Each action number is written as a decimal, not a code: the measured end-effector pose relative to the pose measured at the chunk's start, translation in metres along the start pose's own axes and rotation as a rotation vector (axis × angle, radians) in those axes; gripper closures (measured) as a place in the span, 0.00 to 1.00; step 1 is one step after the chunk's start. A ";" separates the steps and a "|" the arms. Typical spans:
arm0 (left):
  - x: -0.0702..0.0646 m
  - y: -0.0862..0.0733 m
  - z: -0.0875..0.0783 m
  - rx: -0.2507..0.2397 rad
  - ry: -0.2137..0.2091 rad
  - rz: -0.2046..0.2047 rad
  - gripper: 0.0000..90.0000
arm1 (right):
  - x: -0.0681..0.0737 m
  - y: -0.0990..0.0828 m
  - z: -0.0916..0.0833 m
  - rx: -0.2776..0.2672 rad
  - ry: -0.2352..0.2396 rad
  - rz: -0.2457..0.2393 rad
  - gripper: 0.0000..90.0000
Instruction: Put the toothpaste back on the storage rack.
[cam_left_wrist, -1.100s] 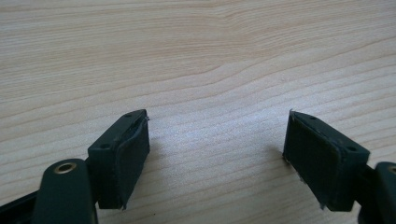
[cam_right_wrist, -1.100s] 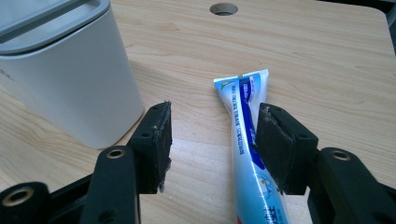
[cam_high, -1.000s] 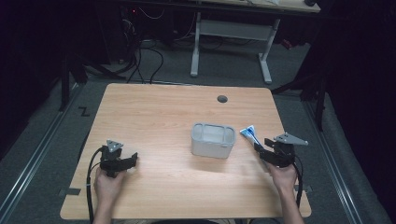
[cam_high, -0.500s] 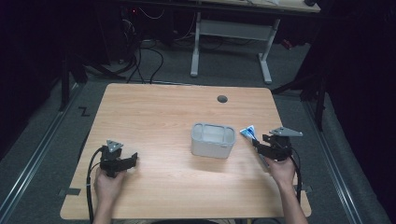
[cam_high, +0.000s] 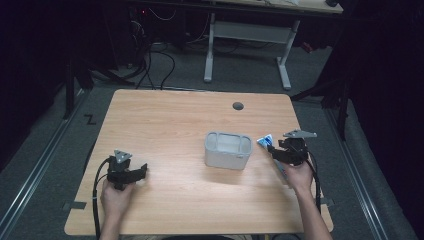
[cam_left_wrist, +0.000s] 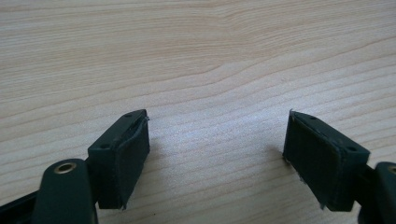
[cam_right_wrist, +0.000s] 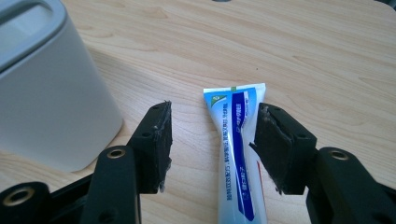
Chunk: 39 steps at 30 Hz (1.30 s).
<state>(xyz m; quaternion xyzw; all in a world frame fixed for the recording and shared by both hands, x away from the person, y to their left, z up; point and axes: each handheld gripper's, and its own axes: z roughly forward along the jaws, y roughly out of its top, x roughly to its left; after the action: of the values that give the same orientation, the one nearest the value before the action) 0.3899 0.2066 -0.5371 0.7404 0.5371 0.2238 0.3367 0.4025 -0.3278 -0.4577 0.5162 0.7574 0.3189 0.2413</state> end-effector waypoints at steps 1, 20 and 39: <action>0.000 0.000 0.000 0.000 0.000 0.000 0.25 | 0.001 0.001 0.002 0.008 -0.002 -0.003 0.52; 0.000 0.000 0.000 0.000 0.000 0.000 0.25 | -0.001 0.014 0.042 0.176 -0.047 -0.033 0.52; 0.000 0.000 0.000 0.000 0.000 0.000 0.26 | -0.008 0.014 0.070 0.341 -0.087 -0.030 0.53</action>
<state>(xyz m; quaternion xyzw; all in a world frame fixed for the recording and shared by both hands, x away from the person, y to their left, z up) 0.3899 0.2066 -0.5371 0.7403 0.5371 0.2240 0.3367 0.4624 -0.3155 -0.4947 0.5516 0.7970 0.1595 0.1876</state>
